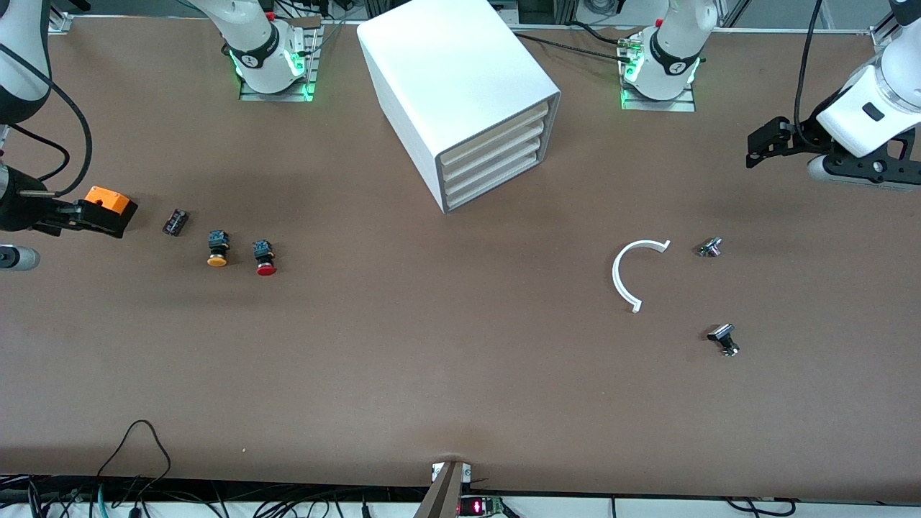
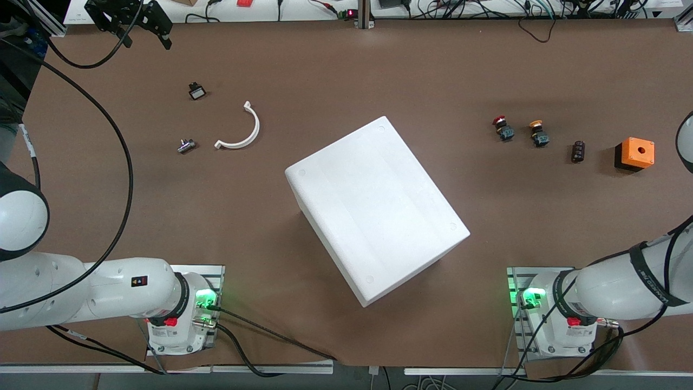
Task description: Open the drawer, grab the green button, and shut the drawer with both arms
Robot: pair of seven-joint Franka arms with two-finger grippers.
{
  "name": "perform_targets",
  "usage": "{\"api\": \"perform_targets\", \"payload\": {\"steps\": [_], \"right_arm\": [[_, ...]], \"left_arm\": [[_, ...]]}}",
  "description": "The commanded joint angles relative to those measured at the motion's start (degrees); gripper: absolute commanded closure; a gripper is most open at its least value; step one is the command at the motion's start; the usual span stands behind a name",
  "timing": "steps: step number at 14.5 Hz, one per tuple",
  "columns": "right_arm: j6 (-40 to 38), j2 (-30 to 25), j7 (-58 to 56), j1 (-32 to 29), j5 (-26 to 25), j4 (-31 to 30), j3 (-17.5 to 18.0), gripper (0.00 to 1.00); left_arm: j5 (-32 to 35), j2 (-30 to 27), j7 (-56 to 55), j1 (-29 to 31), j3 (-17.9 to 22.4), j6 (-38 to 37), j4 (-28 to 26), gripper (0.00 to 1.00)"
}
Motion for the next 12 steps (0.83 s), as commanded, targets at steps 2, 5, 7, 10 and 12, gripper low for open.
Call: {"api": "perform_targets", "payload": {"steps": [2,5,7,10,12], "right_arm": [[-0.25,-0.5,0.44,-0.14,0.39,-0.28,0.26,0.0],[-0.34,-0.5,0.35,-0.75,0.92,-0.37,0.18,0.0],[0.1,-0.5,0.26,-0.41,1.1,-0.2,0.18,0.0],[0.02,-0.5,0.35,0.04,1.18,-0.11,0.35,0.0],[0.1,-0.59,0.35,0.04,1.18,-0.11,0.35,0.0]], "left_arm": [[1.62,2.2,-0.76,-0.5,-0.14,-2.44,3.36,0.0],[1.71,3.78,-0.5,-0.59,-0.05,-2.53,3.45,0.0],[1.8,5.36,-0.5,-0.59,-0.05,-2.44,3.36,0.0],[1.71,9.31,-0.32,-0.5,0.03,-2.44,3.36,0.0],[1.01,11.26,0.11,-0.24,0.12,-2.79,2.66,0.0]]}}
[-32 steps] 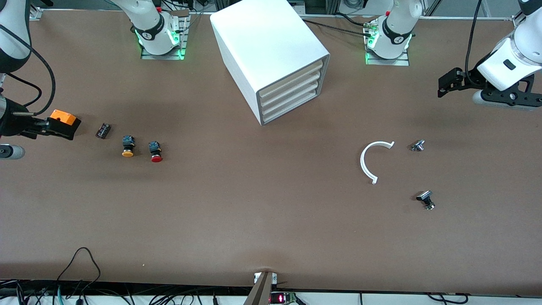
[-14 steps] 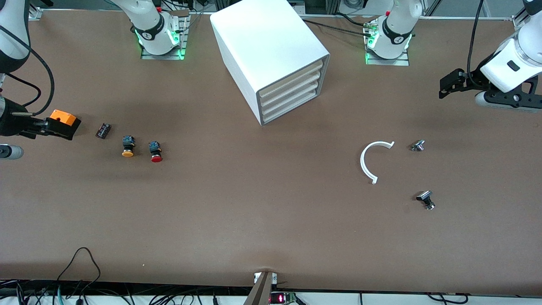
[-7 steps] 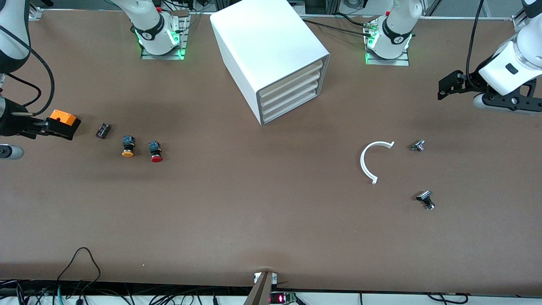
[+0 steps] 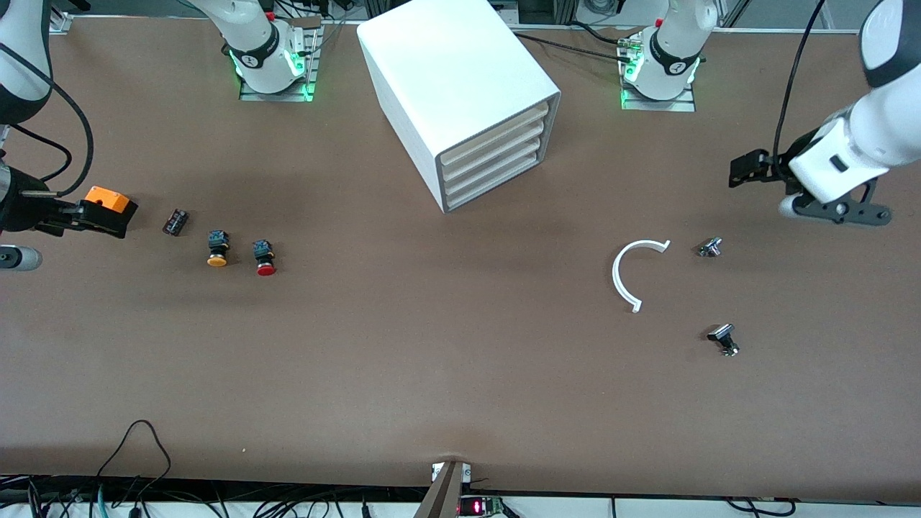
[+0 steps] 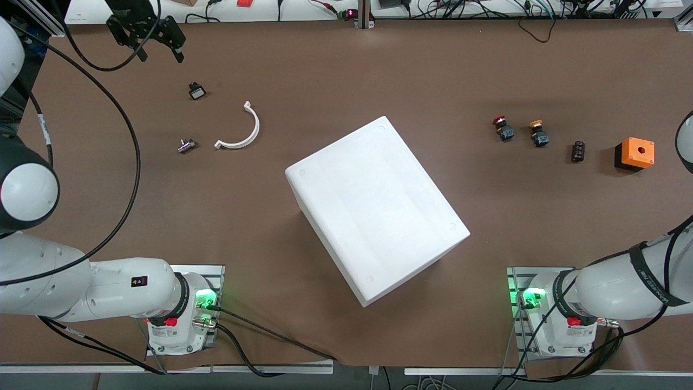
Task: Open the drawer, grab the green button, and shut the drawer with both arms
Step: 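Reach the left gripper to the drawer handle and grasp it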
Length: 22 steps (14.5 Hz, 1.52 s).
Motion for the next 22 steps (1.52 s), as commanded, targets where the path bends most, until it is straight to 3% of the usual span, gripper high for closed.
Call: {"api": "perform_targets", "payload": {"steps": [1,3,6,11,14,18,22], "right_arm": [[0.01,-0.63,0.35,-0.11,1.23,-0.11,0.34,0.0],[-0.78,-0.55,0.35,0.15,3.94,-0.2,0.34,0.0],[-1.4,-0.63,0.7,0.85,4.4,-0.37,0.34,0.0],[-1.58,-0.63,0.26,0.86,4.4,-0.29,0.25,0.0],[-1.66,-0.63,0.26,0.77,4.49,-0.28,0.25,0.0],[-1.58,-0.55,0.26,0.68,4.49,-0.28,0.16,0.0],[-1.58,-0.55,0.18,0.68,4.49,-0.28,0.16,0.0]], "left_arm": [[0.97,3.24,0.03,-0.22,0.05,-1.75,1.76,0.0],[-0.51,4.55,0.2,-0.4,-0.3,-1.49,1.41,0.0],[-2.54,8.94,-0.32,-0.4,-5.47,1.57,-1.91,0.0],[-23.51,13.95,0.29,-0.4,-6.98,10.72,-14.48,0.0],[-33.37,18.08,0.82,-2.85,-8.12,13.19,-17.57,0.0],[-46.37,23.8,9.59,-6.89,-8.04,13.46,-20.46,0.01],[-49.91,24.77,17.6,-8.48,-8.82,16.71,-24.42,0.01]]}}
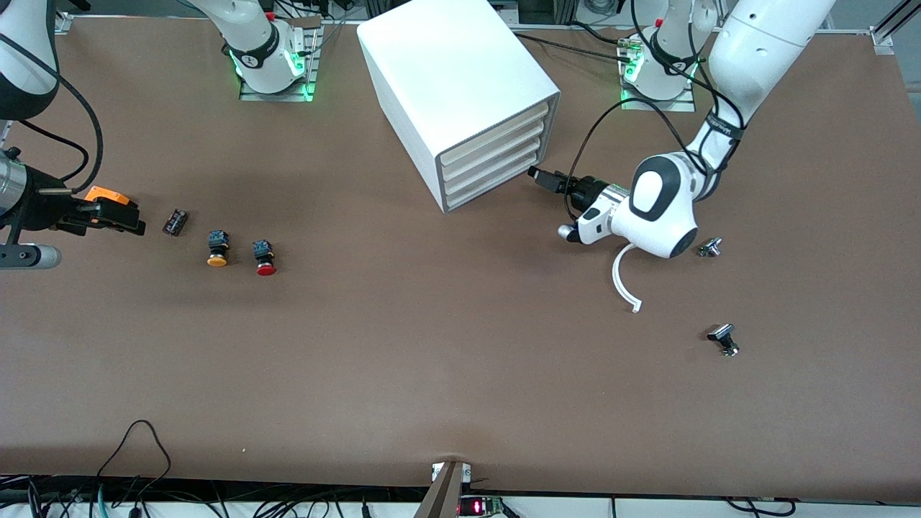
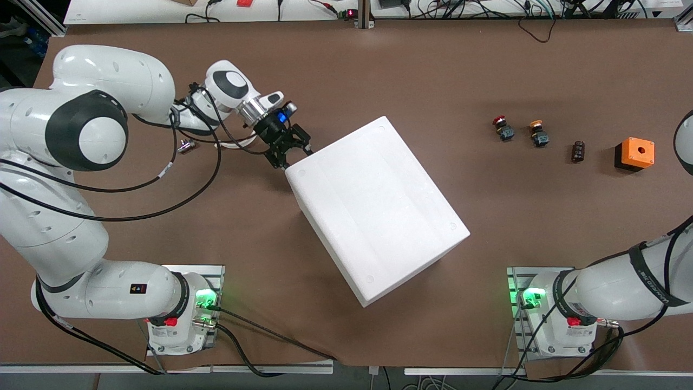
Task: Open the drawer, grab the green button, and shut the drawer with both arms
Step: 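Reach the left gripper to the drawer handle and grasp it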
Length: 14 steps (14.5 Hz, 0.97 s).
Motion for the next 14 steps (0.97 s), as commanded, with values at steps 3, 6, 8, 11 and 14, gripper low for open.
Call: {"api": "perform_targets", "payload": {"steps": [3,6,8,11,14], "right_arm": [[-0.49,-0.56,0.17,-0.07,0.97,-0.26,-0.1,0.0],[-0.49,-0.56,0.26,-0.07,1.05,-0.26,-0.1,0.0],[-0.14,-0.56,0.35,0.19,1.23,-0.26,0.07,0.0],[0.47,0.23,0.7,2.64,5.08,-0.26,0.68,0.0],[3.54,1.64,0.53,6.07,5.98,-0.26,0.86,0.0]], "left_arm": [[-6.73,0.0,9.53,-0.62,-3.57,5.79,-5.81,0.19],[-10.44,0.0,10.25,-1.58,-7.27,11.5,-8.36,0.23],[-10.44,0.44,10.43,-2.38,-7.27,11.96,-8.63,0.23],[-10.52,0.53,10.43,-2.56,-7.18,12.05,-9.16,1.0],[-9.82,0.53,10.08,-2.03,-6.31,12.05,-8.98,1.0]]}}
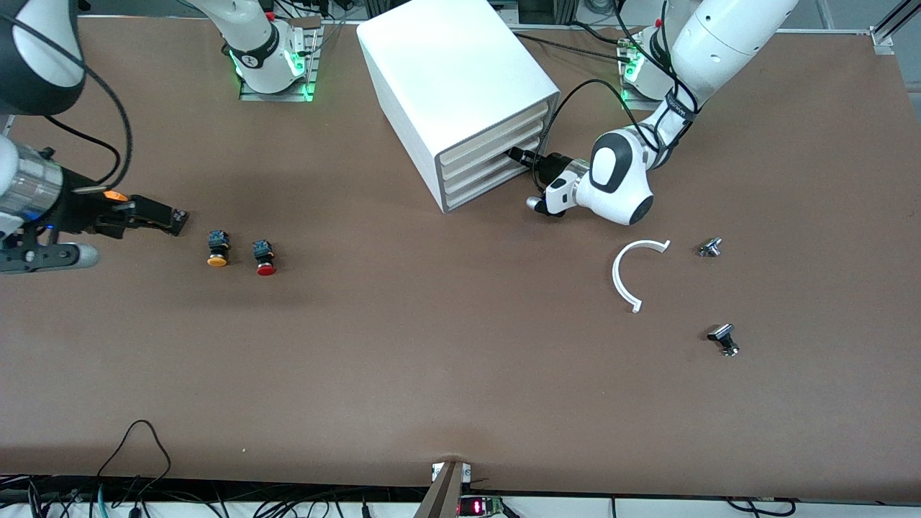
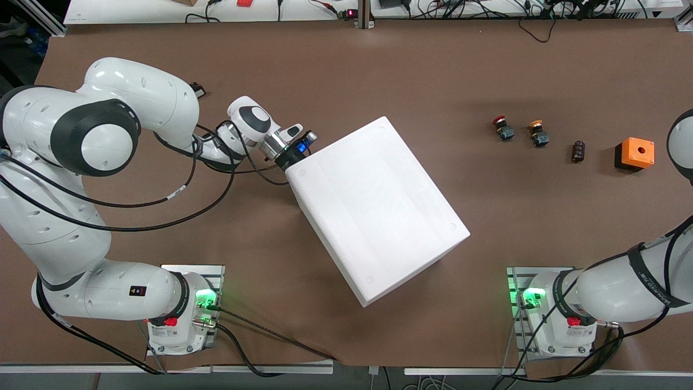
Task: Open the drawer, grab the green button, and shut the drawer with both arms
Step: 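Pull the drawer open with the left gripper while the right gripper approaches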
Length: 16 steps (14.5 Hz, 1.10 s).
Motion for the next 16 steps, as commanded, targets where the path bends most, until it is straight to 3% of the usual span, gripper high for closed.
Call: {"api": "perform_targets", "payload": {"steps": [1,7,9,10,14,16], "right_arm": [[3.95,1.59,0.52,3.5,1.03,-0.17,0.06,0.0],[9.5,5.73,0.7,13.26,1.03,-0.26,0.05,0.0],[11.25,5.91,0.96,17.21,1.11,-0.17,0.06,0.0],[13.18,6.0,0.96,19.14,1.11,-0.17,0.06,0.0],[19.59,8.45,0.0,28.02,0.94,0.27,0.06,0.0],[23.11,10.29,-0.88,32.5,0.77,0.44,0.06,0.0]], "left_arm": [[0.17,-0.43,0.67,0.22,1.57,0.79,-0.59,1.0],[0.78,-0.78,0.58,2.07,13.69,0.53,7.13,1.0],[2.1,-1.13,0.4,2.77,14.23,0.18,7.49,0.98],[2.19,-1.31,0.84,3.29,14.23,-0.52,7.14,0.01],[2.63,-3.85,1.02,4.18,14.32,-2.99,8.8,0.0],[13.11,-5.87,0.84,5.75,14.41,-2.99,13.27,0.0]]}}
